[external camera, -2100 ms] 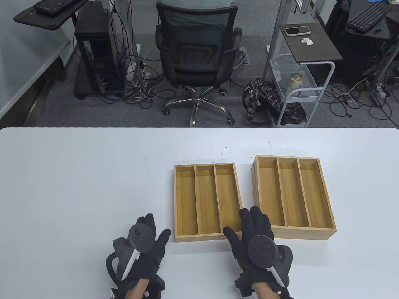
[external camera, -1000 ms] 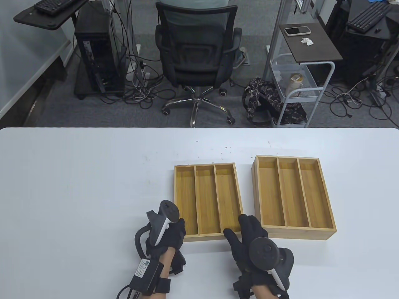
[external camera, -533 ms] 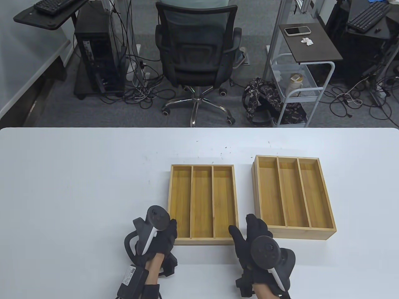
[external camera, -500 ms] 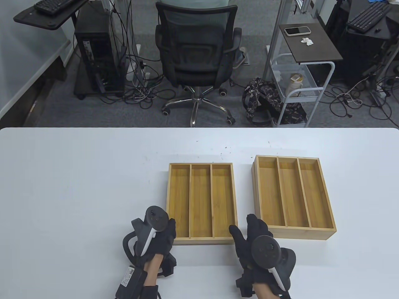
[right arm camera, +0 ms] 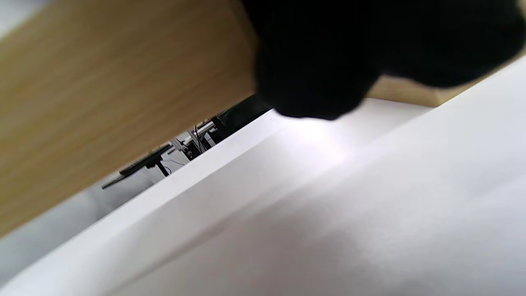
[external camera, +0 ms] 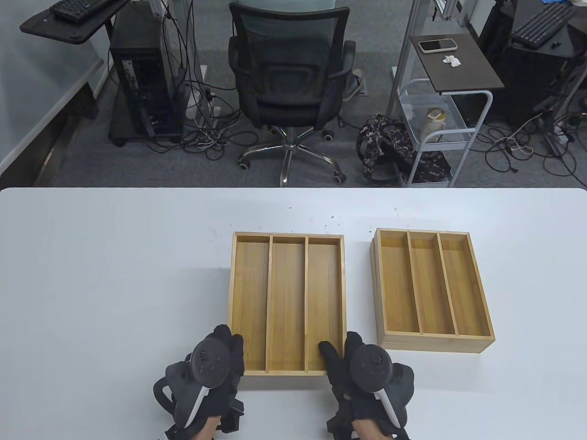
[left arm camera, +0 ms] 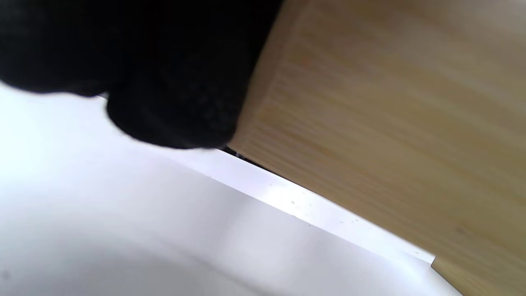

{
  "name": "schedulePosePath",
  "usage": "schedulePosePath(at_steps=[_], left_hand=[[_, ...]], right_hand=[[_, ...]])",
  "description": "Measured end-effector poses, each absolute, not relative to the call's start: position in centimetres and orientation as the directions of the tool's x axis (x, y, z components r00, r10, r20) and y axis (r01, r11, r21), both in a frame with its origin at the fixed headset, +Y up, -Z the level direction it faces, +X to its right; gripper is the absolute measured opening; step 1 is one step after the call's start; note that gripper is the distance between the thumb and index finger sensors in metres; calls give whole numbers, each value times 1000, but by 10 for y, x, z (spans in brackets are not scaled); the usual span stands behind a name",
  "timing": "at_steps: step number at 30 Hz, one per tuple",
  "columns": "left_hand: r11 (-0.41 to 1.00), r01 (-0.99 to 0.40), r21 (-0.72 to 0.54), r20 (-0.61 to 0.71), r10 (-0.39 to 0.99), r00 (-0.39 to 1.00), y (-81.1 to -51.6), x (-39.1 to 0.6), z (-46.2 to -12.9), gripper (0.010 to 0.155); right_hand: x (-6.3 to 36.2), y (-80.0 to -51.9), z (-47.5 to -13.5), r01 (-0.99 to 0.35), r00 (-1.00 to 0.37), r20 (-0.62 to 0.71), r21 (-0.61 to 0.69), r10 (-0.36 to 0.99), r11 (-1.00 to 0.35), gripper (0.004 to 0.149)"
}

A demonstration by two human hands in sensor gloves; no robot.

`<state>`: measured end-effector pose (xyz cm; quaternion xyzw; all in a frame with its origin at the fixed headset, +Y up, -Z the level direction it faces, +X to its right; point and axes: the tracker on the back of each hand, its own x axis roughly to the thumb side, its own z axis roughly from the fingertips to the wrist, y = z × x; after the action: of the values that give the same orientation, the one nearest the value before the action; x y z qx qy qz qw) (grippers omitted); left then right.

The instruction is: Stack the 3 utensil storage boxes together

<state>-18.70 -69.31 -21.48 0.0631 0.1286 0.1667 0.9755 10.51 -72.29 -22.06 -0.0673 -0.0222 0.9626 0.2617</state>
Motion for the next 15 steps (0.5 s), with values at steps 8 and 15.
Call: schedulePosePath(at_steps=[8,15], left_hand=[[936,-325,139,-257,351,900,-703,-191,-215,39],[917,-370,152,-224,397,890,-705,-196,-211,52]], right_hand=[[97,-721,-224,-391,-912,-62,-163,404,-906,46],[96,-713,-221,-372,-920,-38,-224,390,-901,46]])
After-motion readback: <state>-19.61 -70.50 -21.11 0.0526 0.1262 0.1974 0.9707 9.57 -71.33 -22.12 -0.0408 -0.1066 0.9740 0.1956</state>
